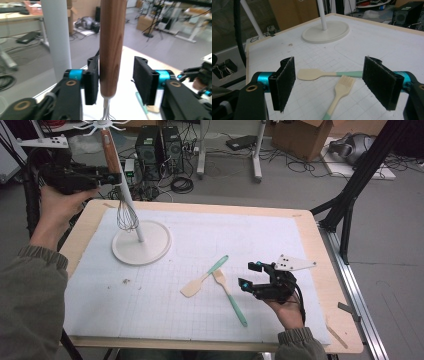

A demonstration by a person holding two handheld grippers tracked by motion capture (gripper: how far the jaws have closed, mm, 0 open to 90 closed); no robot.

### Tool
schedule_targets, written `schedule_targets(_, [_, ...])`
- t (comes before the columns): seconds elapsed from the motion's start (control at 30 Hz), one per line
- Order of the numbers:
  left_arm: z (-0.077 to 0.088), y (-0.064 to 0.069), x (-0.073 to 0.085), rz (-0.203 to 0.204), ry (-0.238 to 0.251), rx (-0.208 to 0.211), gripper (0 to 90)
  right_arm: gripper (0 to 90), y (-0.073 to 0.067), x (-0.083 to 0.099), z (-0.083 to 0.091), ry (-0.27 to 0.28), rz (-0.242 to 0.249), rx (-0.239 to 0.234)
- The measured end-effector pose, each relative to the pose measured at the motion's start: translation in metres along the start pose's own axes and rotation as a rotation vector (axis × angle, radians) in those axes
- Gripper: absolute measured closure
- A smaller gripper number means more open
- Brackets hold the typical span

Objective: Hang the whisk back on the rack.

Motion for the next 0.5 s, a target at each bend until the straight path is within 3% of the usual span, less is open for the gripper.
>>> schedule_targets(0.2, [0.010,-0.002,0.002,-0.020,0.019,-0.065,47.8,25.5,0.000,0.000,0.000,-0.003,0.007,0.009])
schedule_targets(0.5, [0.018,-0.007,0.008,-0.029,0.015,-0.088,41.9,25.3,0.001,0.001,-0.001,-0.009,0.001,0.008])
Point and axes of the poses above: each handheld gripper's, and its own axes: z roughly backward along the jaws, x roughly out of its underside, y roughly to its right, the point moved 7 cm from there along -z, roughly forward along the jaws, and after that the axes turned 5 degrees about z, right-handed, at the moved point
